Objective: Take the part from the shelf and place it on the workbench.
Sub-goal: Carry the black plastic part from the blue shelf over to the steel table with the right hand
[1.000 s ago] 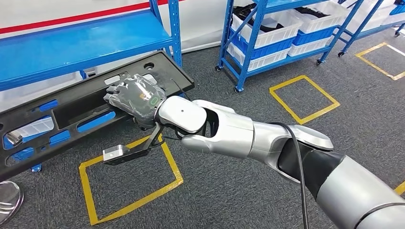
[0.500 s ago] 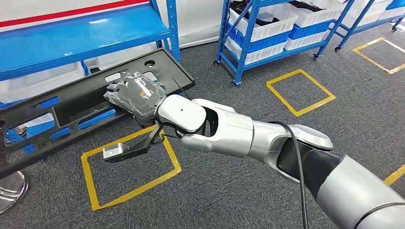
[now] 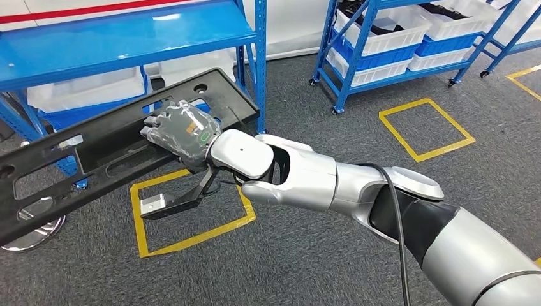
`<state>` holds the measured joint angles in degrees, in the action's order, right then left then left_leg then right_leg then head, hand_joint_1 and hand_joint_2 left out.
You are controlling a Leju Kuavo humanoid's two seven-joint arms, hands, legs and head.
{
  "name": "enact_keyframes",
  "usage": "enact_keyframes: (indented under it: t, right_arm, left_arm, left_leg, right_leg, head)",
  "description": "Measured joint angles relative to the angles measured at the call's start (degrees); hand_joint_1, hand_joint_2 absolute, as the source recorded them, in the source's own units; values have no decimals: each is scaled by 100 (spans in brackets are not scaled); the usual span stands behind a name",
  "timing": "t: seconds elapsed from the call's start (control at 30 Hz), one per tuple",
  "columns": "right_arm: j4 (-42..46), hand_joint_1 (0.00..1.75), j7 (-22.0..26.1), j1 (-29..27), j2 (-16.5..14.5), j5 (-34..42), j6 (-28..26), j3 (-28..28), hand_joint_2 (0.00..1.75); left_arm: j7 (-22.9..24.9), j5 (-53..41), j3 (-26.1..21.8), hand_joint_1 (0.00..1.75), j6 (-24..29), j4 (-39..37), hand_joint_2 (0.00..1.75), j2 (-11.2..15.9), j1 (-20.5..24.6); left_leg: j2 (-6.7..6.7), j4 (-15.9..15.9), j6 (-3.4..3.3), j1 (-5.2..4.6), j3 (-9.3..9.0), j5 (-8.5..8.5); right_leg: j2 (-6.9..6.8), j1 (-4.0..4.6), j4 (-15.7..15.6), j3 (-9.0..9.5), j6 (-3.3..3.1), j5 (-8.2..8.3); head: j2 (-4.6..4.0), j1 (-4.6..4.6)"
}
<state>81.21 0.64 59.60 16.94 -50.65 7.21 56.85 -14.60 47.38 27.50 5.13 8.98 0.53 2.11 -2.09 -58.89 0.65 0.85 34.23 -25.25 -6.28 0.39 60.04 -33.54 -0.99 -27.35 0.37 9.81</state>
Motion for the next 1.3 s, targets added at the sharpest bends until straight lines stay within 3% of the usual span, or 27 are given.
enact_keyframes:
  t: [0.07,0.13,0.2,0.23,0.3,0.33,0.4,0.43,0.5,0.57,0.63,0.7,0.73,0.77,0.8,0.87,0.9,0.93,1.0,1.03,1.1,1.13,1.2,1.23,1.27,1.3]
  right_arm:
    - [-27,175,0,5,-11,-8,-2,-1,175]
    - [-56,175,1,-5,-11,-10,-3,-1,175]
    - [-91,175,2,-31,-11,-13,1,2,175]
    - [-109,175,3,-40,-11,-15,2,4,175]
    - [-135,175,3,-41,-11,-21,5,8,175]
    - [-147,175,3,-35,-11,-26,6,9,175]
    - [-162,175,4,-18,-14,-34,10,9,175]
    - [-169,175,6,-14,-16,-37,15,10,175]
    - [-175,175,7,-9,-23,-38,37,12,175]
    - [-178,175,5,5,-37,-34,66,14,175]
    - [-176,175,4,20,-47,-22,95,19,175]
    - [-177,175,4,22,-45,-5,119,44,175]
    - [-177,175,5,21,-45,3,131,64,175]
    - [-177,175,5,21,-45,8,147,82,175]
    - [-175,175,5,25,-45,15,166,93,175]
    - [-170,175,4,45,-44,22,197,98,175]
    - [-166,175,3,57,-43,25,204,98,175]
    - [-162,175,3,65,-44,26,207,99,175]
    - [-152,175,3,75,-50,27,217,104,175]
    - [-148,175,3,83,-53,27,225,109,175]
    - [-146,175,2,114,-54,27,239,127,175]
    - [-149,175,-3,126,-52,27,246,143,175]
    - [-164,175,-20,125,-50,27,263,183,175]
    - [-174,175,-32,121,-49,26,273,202,175]
    - [-183,175,-45,123,-48,24,279,216,175]
    - [-189,175,-58,134,-47,21,283,222,175]
  left_arm:
    - [2,-3,1,0,4,0,175,-8,1]
    - [5,-6,3,0,11,0,175,-11,11]
    - [13,-7,4,0,18,0,175,-11,13]
    - [19,-8,6,0,20,0,175,-11,11]
    - [32,-8,16,0,20,0,175,-12,4]
    - [38,-8,25,0,20,0,175,-14,2]
    - [48,-10,39,0,20,0,175,-19,9]
    - [50,-10,44,0,20,0,175,-20,10]
    - [61,-8,60,0,20,-1,175,-14,-9]
    - [88,-4,86,0,20,-2,175,-7,-32]
    - [128,-1,108,0,20,-2,175,-8,-29]
    - [162,5,122,0,22,-2,175,-9,-22]
    - [174,8,126,0,23,-2,175,-8,-22]
    - [184,10,130,0,26,-2,175,-7,-24]
    - [193,12,131,0,27,-2,175,-4,-27]
    - [202,12,133,0,25,-2,175,9,-20]
    - [205,12,134,0,22,-2,175,15,-16]
    - [206,12,136,0,20,-2,175,19,-13]
    - [214,12,138,0,15,-2,175,19,-22]
    - [221,12,139,0,14,-2,175,16,-27]
    - [248,12,143,0,12,-2,175,11,-26]
    - [260,11,146,0,13,-2,175,8,-19]
    - [273,5,163,0,21,-2,175,7,-9]
    - [274,2,174,0,29,-2,175,4,-10]
    - [269,-1,187,0,39,-2,175,0,-13]
    - [262,-1,199,0,47,-2,175,-4,-15]
  left_leg:
    - [95,40,-88,35,22,58]
    - [192,48,-145,46,70,102]
    - [318,44,-156,46,120,139]
    - [390,39,-148,46,139,157]
    - [532,27,-119,52,157,184]
    - [594,20,-93,50,172,199]
    - [702,8,-23,52,229,243]
    - [753,13,21,57,262,273]
    - [802,21,97,77,313,311]
    - [584,-212,140,70,435,147]
    - [312,-863,164,61,713,-241]
    - [251,-1509,178,64,962,-519]
    - [245,-1583,171,61,954,-519]
    - [232,-1437,150,52,830,-427]
    - [185,-1082,109,34,597,-270]
    - [-38,-320,-10,-40,148,-64]
    - [-115,-89,-65,-76,28,-21]
    - [-141,-3,-105,-103,0,-24]
    - [-21,53,-161,-93,2,32]
    - [34,100,-181,-72,-9,68]
    - [124,183,-227,-23,-20,144]
    - [172,191,-239,-22,-3,164]
    - [284,181,-250,-17,40,188]
    - [353,168,-244,-11,59,196]
    - [422,146,-231,-2,75,201]
    - [491,114,-212,12,91,197]
  right_leg:
    - [249,-32,276,-121,59,-209]
    - [541,-64,964,-431,101,-587]
    - [607,-85,1547,-693,120,-780]
    - [613,-97,1556,-687,121,-714]
    - [683,-124,969,-373,103,-339]
    - [794,-137,580,-173,89,-186]
    - [974,-139,87,43,75,-51]
    - [1003,-128,30,49,71,-64]
    - [889,-123,-6,31,22,-20]
    - [761,-134,-50,25,-60,35]
    - [639,-110,-65,-3,-112,67]
    - [504,-68,-58,-43,-134,81]
    - [433,-46,-53,-57,-139,85]
    - [366,-25,-48,-65,-141,87]
    - [301,-6,-45,-65,-142,87]
    - [184,32,-39,-66,-136,86]
    - [128,45,-37,-71,-124,88]
    - [72,53,-38,-74,-110,91]
    - [-23,62,-43,-68,-66,90]
    - [30,55,-12,-74,-33,55]
    - [312,22,321,-212,35,-185]
    - [477,-11,656,-358,65,-373]
    - [600,-66,1347,-667,114,-667]
    - [610,-95,1492,-727,138,-676]
    - [617,-122,1415,-678,160,-573]
    - [640,-151,1136,-530,180,-391]
  head:
    - [0,1]
    - [0,1]
    - [0,1]
    - [0,1]
    - [0,1]
    - [0,0]
    - [0,-1]
    - [0,-2]
    - [0,-1]
    - [0,-2]
    - [0,-2]
    - [0,-2]
    - [0,-2]
    - [0,-3]
    - [0,-3]
    - [0,-2]
    - [0,-1]
    - [0,-1]
    - [0,-2]
    - [0,-1]
    - [0,0]
    - [0,0]
    - [0,0]
    - [0,-1]
    - [0,-1]
    - [0,-1]
